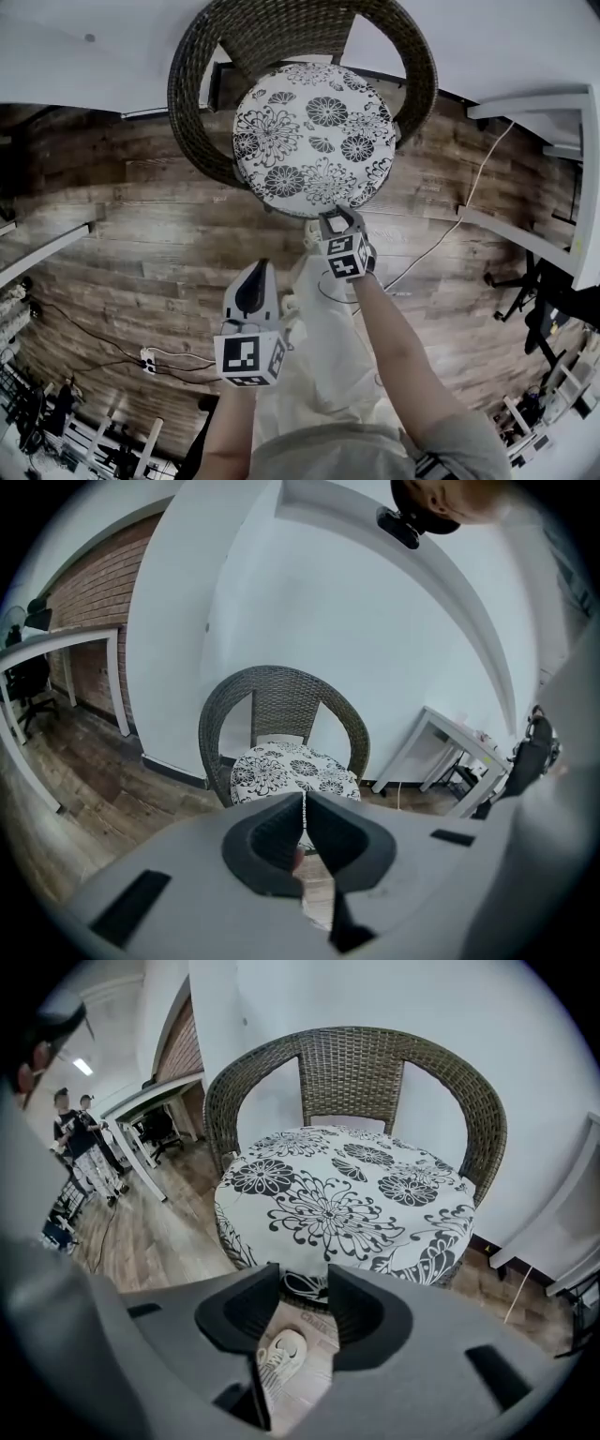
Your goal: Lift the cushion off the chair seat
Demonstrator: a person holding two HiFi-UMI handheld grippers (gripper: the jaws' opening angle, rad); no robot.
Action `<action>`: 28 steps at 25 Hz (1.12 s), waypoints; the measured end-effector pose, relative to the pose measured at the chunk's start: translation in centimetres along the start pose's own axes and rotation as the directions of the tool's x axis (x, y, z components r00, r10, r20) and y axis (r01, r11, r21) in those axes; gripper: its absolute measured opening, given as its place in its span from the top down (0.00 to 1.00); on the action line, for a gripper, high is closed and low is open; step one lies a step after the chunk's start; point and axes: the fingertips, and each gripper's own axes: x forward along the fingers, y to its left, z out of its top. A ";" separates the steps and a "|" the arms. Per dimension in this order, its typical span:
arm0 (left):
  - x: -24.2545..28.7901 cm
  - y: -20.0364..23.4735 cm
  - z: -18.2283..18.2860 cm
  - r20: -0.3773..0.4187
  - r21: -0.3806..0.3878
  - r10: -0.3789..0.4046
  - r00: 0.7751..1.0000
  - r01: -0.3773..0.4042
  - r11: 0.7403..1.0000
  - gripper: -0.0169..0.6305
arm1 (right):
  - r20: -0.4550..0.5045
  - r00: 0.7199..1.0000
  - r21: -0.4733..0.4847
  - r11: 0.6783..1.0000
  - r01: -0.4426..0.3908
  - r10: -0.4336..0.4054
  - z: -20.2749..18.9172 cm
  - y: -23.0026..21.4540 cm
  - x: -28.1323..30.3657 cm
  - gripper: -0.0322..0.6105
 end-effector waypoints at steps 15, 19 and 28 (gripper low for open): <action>-1.3 -0.9 0.7 0.017 -0.012 -0.009 1.000 0.009 1.000 0.96 | -0.043 0.997 0.021 0.998 0.060 -0.059 0.2 -1.6 -0.7 0.91; -2.5 -1.5 1.8 0.037 -0.003 -0.021 0.999 0.021 1.000 0.96 | -0.031 0.997 0.030 0.997 0.071 -0.070 1.0 -1.3 -2.6 0.92; -7.2 -3.2 5.4 0.115 0.025 -0.039 0.993 0.037 0.999 0.96 | 0.086 0.992 0.054 0.995 0.086 -0.091 5.0 0.2 -10.6 0.92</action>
